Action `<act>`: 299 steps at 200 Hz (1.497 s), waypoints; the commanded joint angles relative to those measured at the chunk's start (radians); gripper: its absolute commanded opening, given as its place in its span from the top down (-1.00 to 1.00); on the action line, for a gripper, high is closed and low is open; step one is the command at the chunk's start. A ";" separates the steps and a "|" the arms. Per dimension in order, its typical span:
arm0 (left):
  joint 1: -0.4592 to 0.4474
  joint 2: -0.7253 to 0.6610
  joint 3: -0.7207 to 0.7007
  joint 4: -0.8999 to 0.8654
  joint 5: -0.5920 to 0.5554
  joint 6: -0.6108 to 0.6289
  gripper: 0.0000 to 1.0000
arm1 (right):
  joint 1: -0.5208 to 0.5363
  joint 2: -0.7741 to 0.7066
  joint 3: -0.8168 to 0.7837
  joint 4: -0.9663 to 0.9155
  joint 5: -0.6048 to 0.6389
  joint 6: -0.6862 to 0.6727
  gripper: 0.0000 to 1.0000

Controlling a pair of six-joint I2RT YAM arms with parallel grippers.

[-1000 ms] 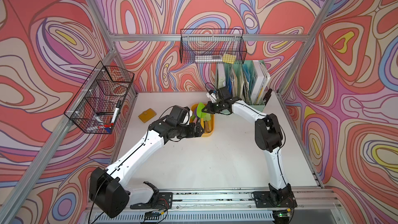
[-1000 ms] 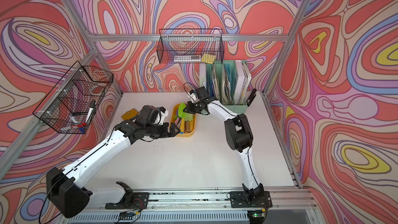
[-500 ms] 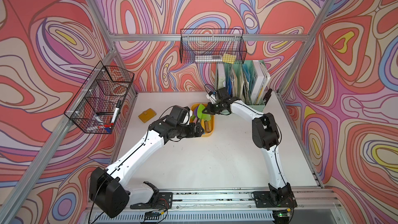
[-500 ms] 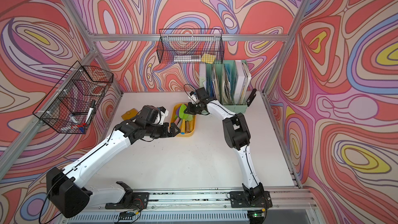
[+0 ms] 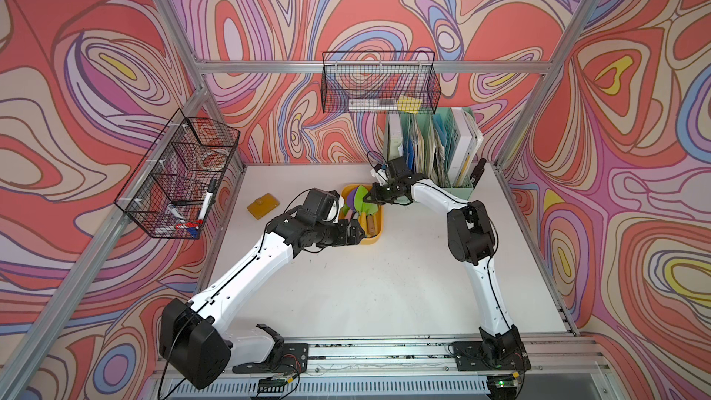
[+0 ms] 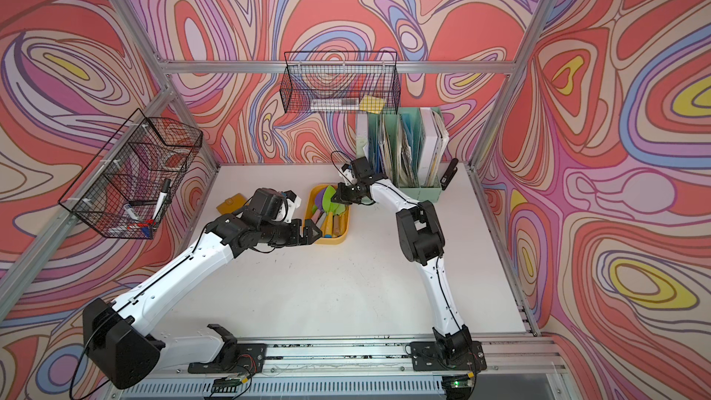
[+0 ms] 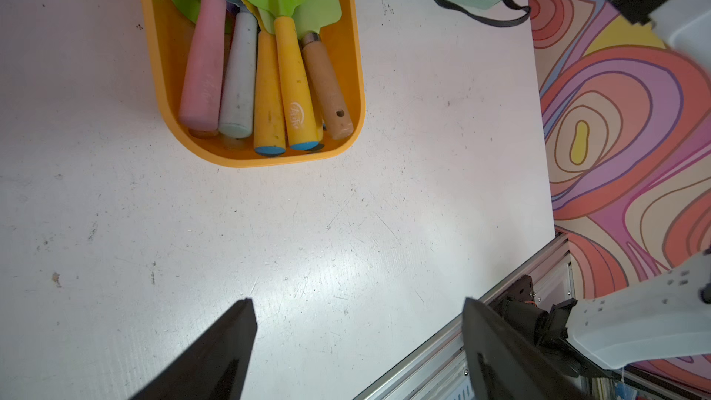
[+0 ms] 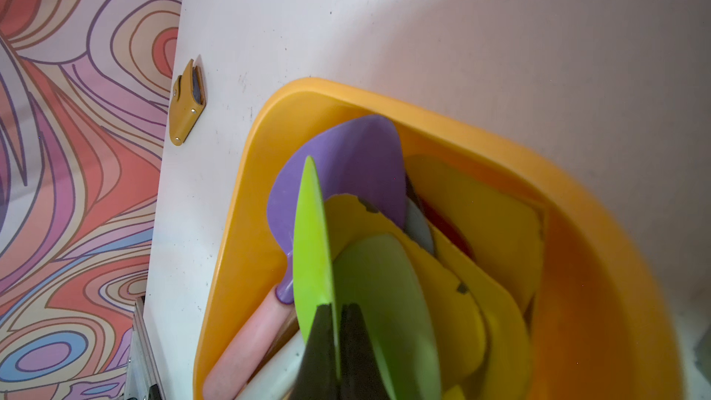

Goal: Put the shovel into the storage box
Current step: Place the shovel in the storage box.

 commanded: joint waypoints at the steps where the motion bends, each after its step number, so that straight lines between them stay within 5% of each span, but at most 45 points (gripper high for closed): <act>1: -0.006 0.001 -0.003 0.011 0.000 0.017 -0.79 | -0.005 0.021 0.028 0.001 0.016 -0.010 1.00; 39: -0.006 0.006 0.001 0.014 0.003 0.017 -0.79 | -0.003 0.016 0.022 -0.004 0.012 -0.008 1.00; 90: -0.006 0.010 0.001 0.020 0.014 0.011 -0.79 | -0.005 -0.011 -0.016 0.011 0.014 0.011 0.56; 141: -0.006 0.001 -0.005 0.017 0.014 0.009 -0.79 | -0.005 -0.049 -0.052 0.011 0.048 0.025 0.35; 256: -0.006 -0.026 -0.015 0.035 0.003 0.006 -0.80 | -0.005 -0.152 -0.087 -0.075 0.191 0.000 0.25; 299: 0.007 -0.013 0.031 0.059 -0.089 0.036 -0.93 | -0.004 -0.231 -0.123 -0.099 0.226 -0.017 0.24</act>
